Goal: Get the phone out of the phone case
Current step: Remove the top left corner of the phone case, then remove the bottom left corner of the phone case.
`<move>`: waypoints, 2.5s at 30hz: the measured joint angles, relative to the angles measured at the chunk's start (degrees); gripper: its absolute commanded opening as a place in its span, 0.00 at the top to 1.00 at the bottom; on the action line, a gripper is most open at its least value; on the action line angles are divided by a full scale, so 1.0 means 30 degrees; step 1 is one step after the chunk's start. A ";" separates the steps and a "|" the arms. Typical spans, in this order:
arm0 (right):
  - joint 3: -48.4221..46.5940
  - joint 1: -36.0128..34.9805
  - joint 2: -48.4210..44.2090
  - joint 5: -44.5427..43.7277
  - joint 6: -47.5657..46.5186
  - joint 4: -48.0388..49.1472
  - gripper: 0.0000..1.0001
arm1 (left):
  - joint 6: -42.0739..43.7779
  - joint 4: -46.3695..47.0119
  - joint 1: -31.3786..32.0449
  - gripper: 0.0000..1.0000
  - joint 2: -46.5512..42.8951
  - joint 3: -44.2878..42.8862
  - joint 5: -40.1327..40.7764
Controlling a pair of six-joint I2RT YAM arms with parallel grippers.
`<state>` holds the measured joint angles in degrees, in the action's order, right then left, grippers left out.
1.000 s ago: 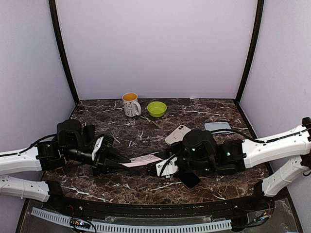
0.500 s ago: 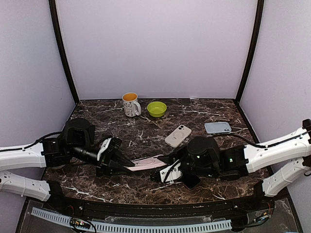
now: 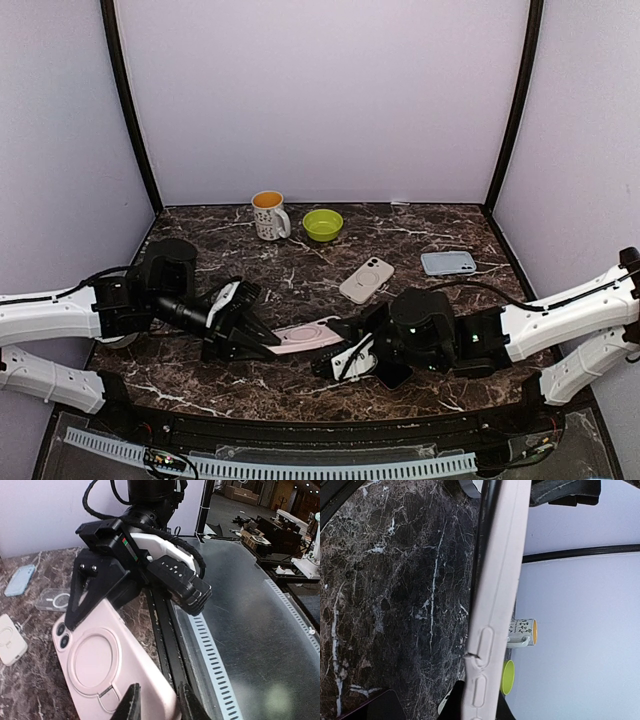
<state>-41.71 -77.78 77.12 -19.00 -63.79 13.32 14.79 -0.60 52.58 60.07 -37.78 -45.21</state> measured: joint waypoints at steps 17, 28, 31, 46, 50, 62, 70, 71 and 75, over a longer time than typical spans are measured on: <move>0.0583 -0.0750 -0.0007 -0.0015 -0.2732 0.0867 1.00 | -0.1625 -0.3956 -0.0408 0.58 0.2208 -0.1996 -0.2630; 0.1326 -0.1413 -0.0401 0.0794 0.0007 0.2841 1.00 | -0.1559 -0.5413 -0.1370 0.35 0.0153 -0.2004 -0.1741; 0.1668 -0.1413 -0.0648 0.0794 0.1290 0.3133 1.00 | -0.1472 -0.5734 -0.1647 0.33 -0.0933 -0.2004 -0.1246; 0.2055 -0.1362 -0.1625 0.3432 0.8284 0.3118 1.00 | 0.0889 -0.4903 -0.1727 0.37 -0.8502 0.0729 0.0423; 0.1392 -0.1071 -0.1625 0.6127 1.0338 0.2171 1.00 | 0.1464 -0.4131 -0.1727 0.38 -0.9216 0.1304 -0.0189; -0.1413 -0.0138 -0.0408 1.1162 1.3522 0.1311 1.00 | 0.1457 -0.1370 -0.1727 0.43 -0.9296 0.2273 -0.2492; -0.1851 0.0284 0.0481 1.1970 1.3675 0.0816 1.00 | 0.0838 0.0029 -0.1727 0.49 -0.9304 0.2273 -0.3708; -0.1887 0.0350 0.0576 1.1992 1.3682 0.0801 1.00 | 0.0801 0.0058 -0.1727 0.50 -0.9296 0.2273 -0.3810; -0.2200 0.0576 0.0903 1.2007 1.3726 0.0758 1.00 | 0.0772 0.0066 -0.1727 0.53 -0.9296 0.2273 -0.4073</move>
<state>-48.31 -76.05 79.83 17.02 -22.61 15.59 17.10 -0.40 47.40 32.18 -30.96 -57.43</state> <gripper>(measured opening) 0.106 0.494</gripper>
